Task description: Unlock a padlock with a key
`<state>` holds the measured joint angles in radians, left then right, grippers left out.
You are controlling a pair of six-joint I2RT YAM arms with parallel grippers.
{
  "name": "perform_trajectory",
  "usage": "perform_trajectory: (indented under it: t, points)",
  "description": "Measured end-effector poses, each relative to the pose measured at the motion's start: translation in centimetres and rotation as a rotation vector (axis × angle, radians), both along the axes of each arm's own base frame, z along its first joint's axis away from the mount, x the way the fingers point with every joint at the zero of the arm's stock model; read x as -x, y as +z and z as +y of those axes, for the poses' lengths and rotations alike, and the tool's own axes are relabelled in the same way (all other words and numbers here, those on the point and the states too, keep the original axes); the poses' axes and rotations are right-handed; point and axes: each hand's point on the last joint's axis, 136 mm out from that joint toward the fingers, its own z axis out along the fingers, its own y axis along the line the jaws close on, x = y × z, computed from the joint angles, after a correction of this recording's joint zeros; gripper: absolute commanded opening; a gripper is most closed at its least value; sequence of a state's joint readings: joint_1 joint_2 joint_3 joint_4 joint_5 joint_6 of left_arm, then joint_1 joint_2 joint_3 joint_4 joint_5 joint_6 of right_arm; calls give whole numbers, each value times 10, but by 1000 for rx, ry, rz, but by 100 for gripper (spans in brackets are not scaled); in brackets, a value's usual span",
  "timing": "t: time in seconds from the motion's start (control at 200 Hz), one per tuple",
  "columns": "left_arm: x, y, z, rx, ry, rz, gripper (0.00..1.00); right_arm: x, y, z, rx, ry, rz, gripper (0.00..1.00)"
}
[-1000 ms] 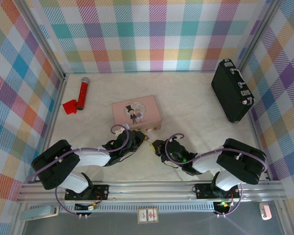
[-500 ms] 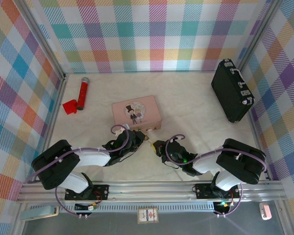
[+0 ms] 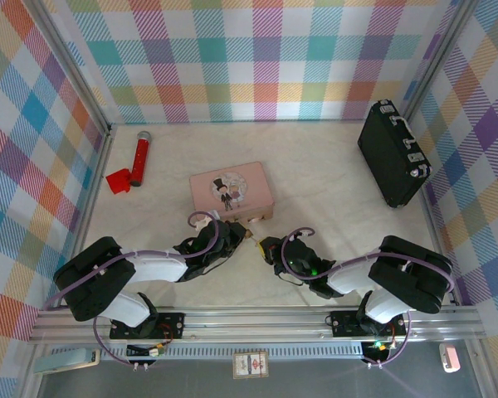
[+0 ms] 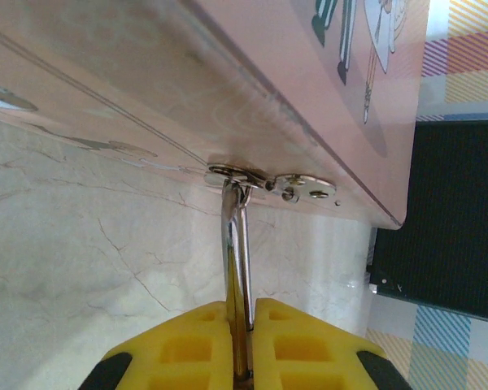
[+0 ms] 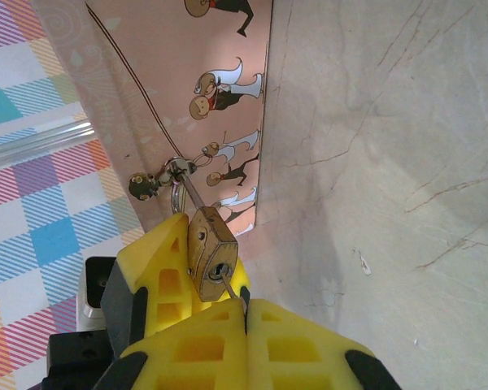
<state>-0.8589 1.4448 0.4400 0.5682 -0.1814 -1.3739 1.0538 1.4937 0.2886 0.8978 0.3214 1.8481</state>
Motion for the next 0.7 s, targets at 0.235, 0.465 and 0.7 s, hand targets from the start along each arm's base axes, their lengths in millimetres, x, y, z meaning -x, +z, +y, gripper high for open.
perform_trajectory:
  t: [0.235, 0.465, 0.7]
  points:
    - [1, -1, -3, 6, -5, 2, 0, 2, -5, 1, 11, 6, 6, 0]
    - [2, -1, -3, 6, -5, 2, 0, 2, -1, 1, 2, 6, 1, 0]
    - [2, -1, -3, 5, -4, 1, 0, 1, 14, 1, -23, 5, -23, 0]
